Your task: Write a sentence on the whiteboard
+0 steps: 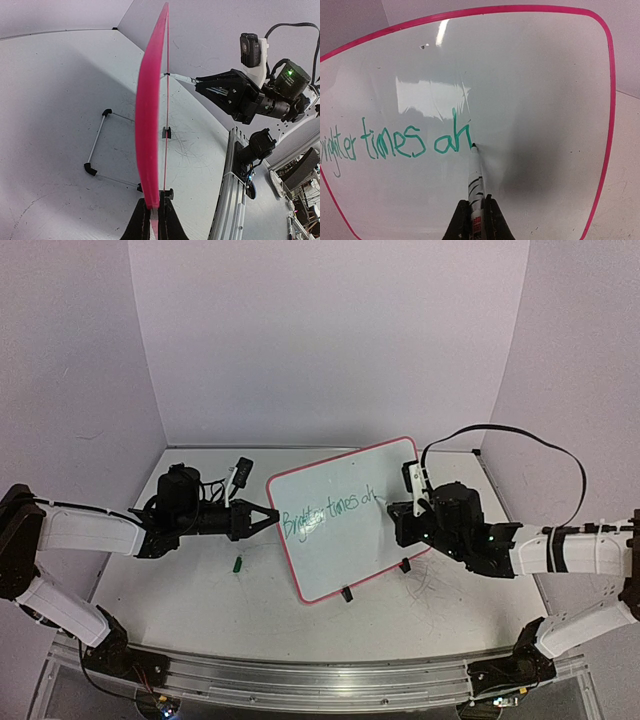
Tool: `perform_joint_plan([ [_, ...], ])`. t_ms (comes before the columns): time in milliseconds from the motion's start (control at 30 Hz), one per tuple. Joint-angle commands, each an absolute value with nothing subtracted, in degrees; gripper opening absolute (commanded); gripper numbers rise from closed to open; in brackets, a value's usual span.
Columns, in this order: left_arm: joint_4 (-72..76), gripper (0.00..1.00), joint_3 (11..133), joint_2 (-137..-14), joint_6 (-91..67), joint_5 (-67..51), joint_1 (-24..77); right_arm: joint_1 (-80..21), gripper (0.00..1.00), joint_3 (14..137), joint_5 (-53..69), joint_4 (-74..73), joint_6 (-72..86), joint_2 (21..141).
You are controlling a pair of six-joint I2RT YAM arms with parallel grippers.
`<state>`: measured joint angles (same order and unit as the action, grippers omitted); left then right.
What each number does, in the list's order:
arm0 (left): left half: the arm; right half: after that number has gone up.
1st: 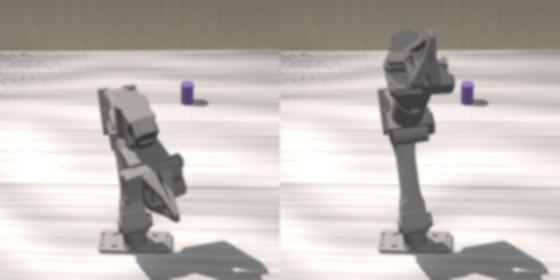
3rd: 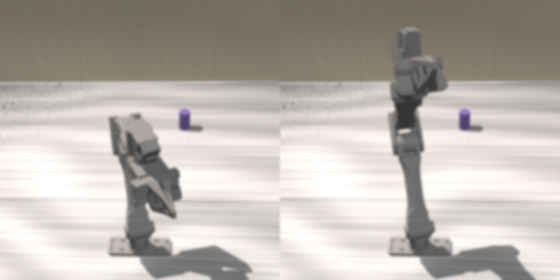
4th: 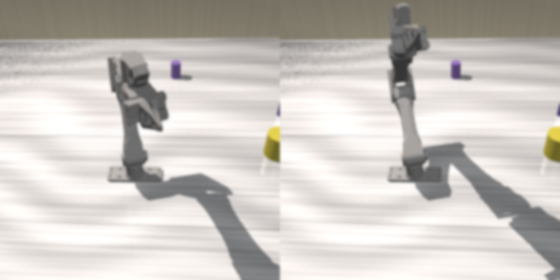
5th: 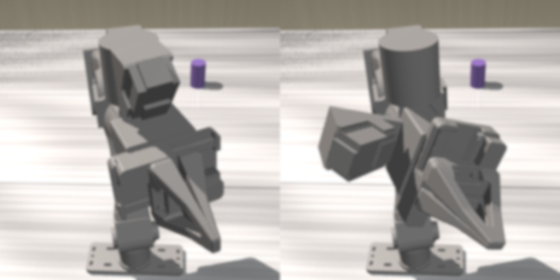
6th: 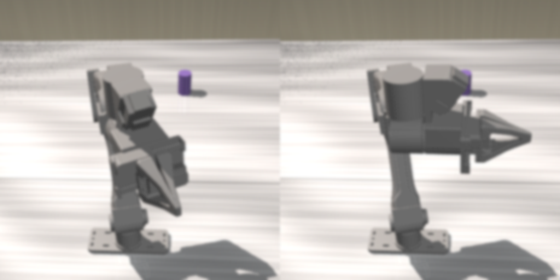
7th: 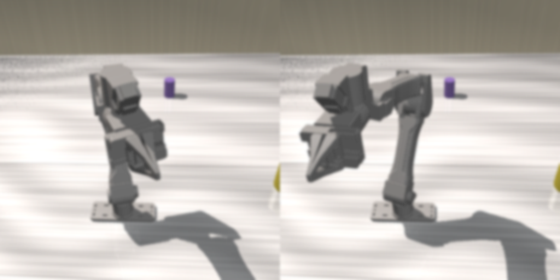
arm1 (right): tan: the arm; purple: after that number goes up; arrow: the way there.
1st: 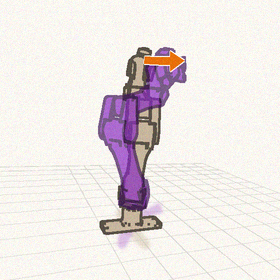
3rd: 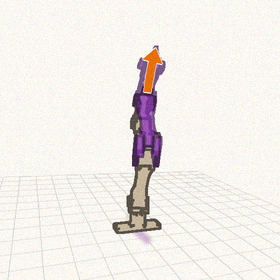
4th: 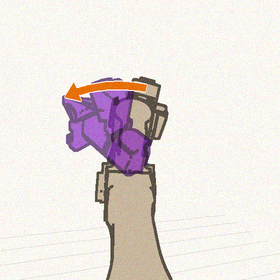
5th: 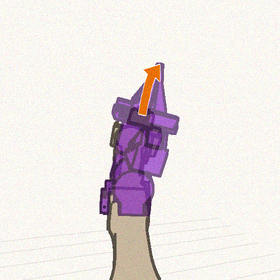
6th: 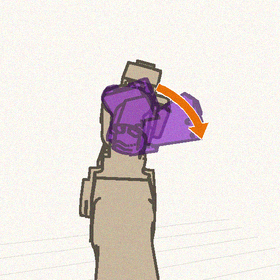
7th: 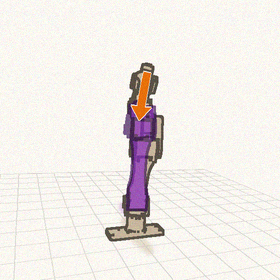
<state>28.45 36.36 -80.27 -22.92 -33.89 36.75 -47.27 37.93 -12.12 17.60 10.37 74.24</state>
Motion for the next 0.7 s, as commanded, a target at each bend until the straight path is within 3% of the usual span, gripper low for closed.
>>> perform_joint_plan([
  [0, 26.8, 0.00, 37.4, -79.5, -21.2, -32.6, 36.5, -46.9, 0.00, 40.3, -14.4, 19.9, 10.7, 75.0],
  [667, 26.7, 0.00, 37.4, -79.5, -21.1, -32.7, 36.5, -46.5, 0.00, 41.6, -15.1, 21.4, 10.0, 76.5],
])
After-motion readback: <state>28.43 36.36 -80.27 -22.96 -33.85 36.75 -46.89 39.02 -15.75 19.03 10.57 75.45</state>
